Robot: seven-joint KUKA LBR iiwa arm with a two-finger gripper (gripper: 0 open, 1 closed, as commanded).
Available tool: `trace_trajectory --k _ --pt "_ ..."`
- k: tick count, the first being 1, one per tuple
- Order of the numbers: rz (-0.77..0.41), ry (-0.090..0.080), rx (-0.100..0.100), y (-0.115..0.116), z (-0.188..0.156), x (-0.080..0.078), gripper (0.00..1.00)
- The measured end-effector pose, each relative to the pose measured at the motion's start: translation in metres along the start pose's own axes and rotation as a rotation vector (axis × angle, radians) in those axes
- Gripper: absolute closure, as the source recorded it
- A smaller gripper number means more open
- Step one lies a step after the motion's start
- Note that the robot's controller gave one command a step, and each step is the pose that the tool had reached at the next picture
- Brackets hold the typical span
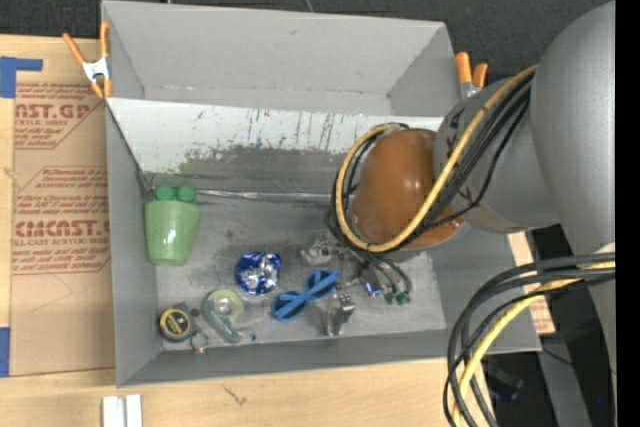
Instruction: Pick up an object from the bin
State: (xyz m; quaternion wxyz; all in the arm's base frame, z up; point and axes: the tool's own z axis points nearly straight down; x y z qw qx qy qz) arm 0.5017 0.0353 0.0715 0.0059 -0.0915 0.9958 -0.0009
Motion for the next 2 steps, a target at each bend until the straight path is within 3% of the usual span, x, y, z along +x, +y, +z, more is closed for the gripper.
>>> trace_trajectory --k 1,2 --pt "-0.03 0.009 -0.006 0.0481 -0.03 0.0125 0.0" --pt "0.081 0.012 -0.003 0.0481 -0.0282 0.0121 0.0"
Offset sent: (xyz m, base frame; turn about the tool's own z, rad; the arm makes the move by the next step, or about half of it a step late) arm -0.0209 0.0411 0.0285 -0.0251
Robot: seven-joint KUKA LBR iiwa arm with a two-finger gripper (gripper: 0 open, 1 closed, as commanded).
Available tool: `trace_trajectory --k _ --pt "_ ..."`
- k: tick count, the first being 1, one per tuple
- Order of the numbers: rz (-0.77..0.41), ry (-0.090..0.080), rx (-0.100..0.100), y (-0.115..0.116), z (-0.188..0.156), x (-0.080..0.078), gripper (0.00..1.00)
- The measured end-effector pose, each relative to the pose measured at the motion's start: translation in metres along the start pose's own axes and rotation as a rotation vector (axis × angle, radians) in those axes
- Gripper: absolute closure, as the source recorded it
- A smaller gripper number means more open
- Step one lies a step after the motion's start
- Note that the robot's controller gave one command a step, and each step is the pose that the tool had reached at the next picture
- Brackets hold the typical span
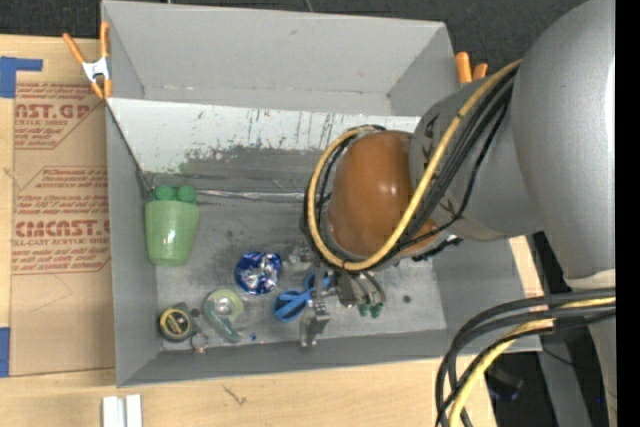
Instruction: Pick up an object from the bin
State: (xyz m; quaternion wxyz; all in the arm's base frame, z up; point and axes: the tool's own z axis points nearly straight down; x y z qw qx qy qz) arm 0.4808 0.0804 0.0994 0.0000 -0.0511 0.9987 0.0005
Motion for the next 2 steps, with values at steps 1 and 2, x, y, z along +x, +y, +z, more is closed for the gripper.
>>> trace_trajectory --k 1,2 --pt "0.177 -0.005 -0.002 -0.0017 0.0261 -0.0053 0.0" --pt "0.176 -0.001 -0.001 -0.0007 0.0244 -0.0058 0.0"
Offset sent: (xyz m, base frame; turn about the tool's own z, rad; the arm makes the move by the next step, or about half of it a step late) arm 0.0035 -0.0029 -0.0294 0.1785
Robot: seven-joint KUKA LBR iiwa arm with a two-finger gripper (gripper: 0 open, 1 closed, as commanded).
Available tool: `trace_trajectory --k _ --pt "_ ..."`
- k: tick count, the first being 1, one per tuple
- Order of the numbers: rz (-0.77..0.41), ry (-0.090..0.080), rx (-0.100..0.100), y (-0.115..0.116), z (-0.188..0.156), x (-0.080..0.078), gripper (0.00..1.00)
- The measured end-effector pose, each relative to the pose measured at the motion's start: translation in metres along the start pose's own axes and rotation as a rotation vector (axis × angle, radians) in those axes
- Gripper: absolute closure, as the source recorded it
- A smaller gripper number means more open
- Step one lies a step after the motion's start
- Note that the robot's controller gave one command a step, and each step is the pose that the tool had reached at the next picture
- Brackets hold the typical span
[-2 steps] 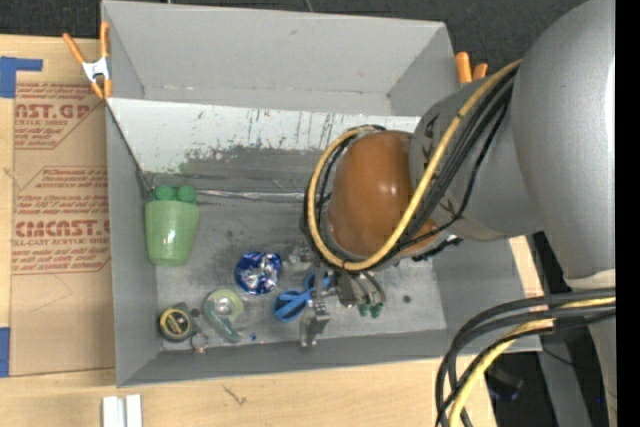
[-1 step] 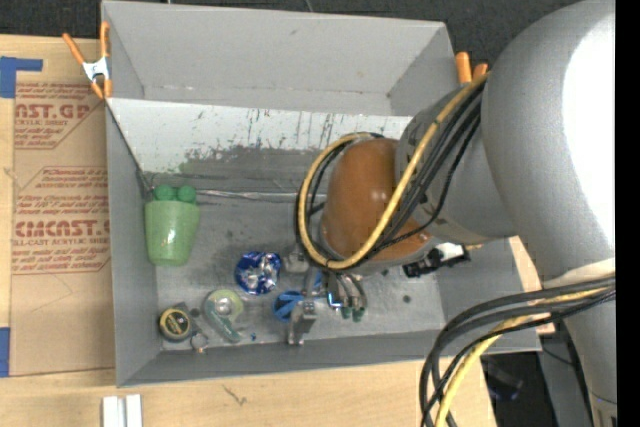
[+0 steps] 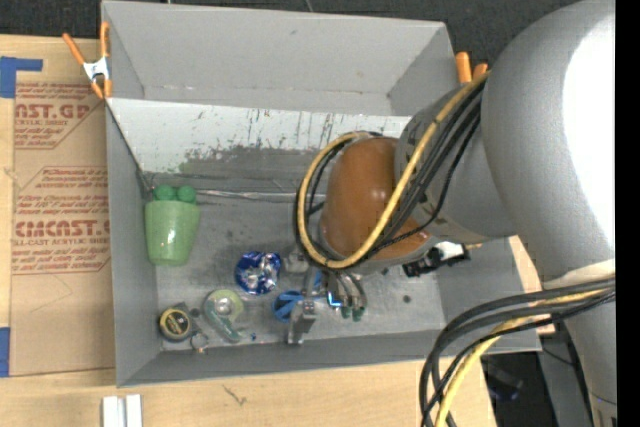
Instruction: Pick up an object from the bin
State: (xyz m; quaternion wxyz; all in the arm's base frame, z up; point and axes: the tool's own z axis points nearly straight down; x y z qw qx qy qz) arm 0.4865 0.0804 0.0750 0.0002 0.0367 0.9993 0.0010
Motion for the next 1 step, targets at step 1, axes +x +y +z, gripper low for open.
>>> trace_trajectory --k 1 --pt "0.001 -0.016 -0.002 0.0004 -0.0032 -0.0045 1.0"
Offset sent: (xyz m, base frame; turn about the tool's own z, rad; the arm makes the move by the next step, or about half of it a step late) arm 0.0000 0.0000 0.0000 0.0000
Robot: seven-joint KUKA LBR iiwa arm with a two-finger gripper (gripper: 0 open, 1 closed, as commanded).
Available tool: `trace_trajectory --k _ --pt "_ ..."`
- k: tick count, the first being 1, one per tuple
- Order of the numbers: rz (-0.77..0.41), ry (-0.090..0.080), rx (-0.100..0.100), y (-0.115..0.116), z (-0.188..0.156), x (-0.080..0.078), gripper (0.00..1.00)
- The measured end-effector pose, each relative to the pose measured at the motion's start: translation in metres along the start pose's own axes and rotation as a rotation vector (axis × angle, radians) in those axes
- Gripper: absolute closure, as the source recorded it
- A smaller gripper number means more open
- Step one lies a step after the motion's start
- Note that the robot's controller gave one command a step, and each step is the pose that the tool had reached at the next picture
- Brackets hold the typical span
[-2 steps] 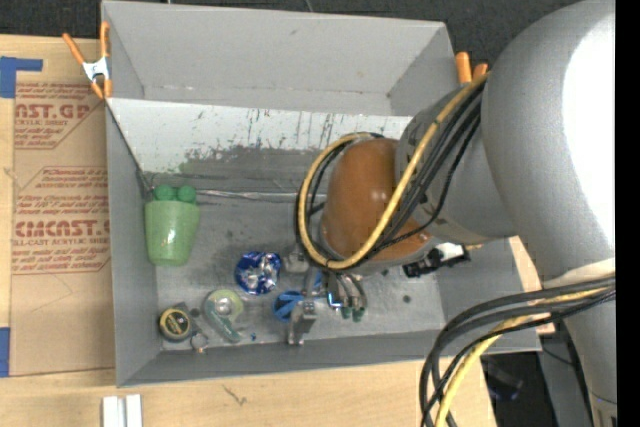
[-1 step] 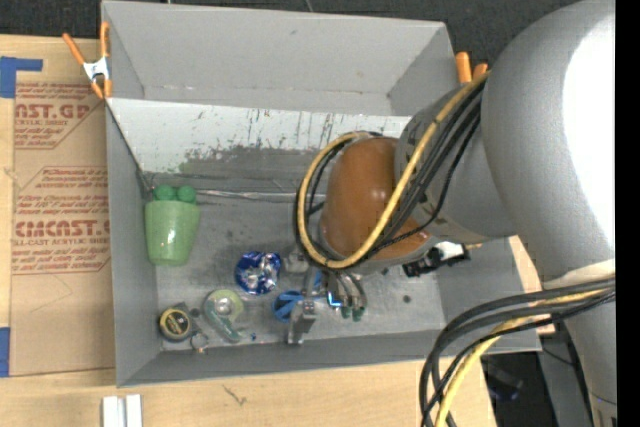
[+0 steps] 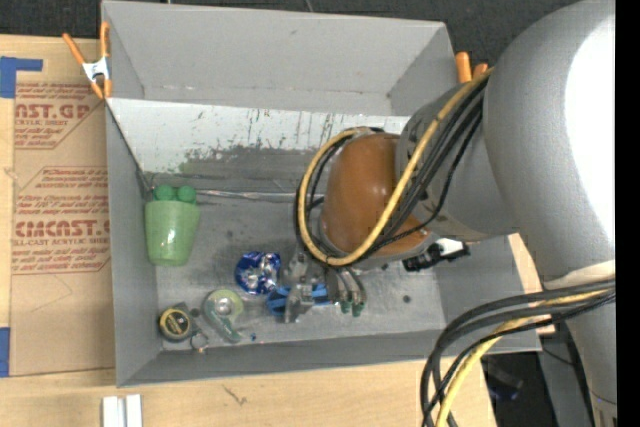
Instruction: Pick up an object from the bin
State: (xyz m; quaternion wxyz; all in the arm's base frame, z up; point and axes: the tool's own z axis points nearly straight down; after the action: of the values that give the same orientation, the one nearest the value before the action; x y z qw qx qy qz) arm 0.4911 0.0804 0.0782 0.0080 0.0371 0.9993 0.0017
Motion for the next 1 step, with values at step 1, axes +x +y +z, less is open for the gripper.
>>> trace_trajectory --k 1 --pt "-0.001 0.009 0.002 0.0011 -0.0715 -0.0029 1.0"
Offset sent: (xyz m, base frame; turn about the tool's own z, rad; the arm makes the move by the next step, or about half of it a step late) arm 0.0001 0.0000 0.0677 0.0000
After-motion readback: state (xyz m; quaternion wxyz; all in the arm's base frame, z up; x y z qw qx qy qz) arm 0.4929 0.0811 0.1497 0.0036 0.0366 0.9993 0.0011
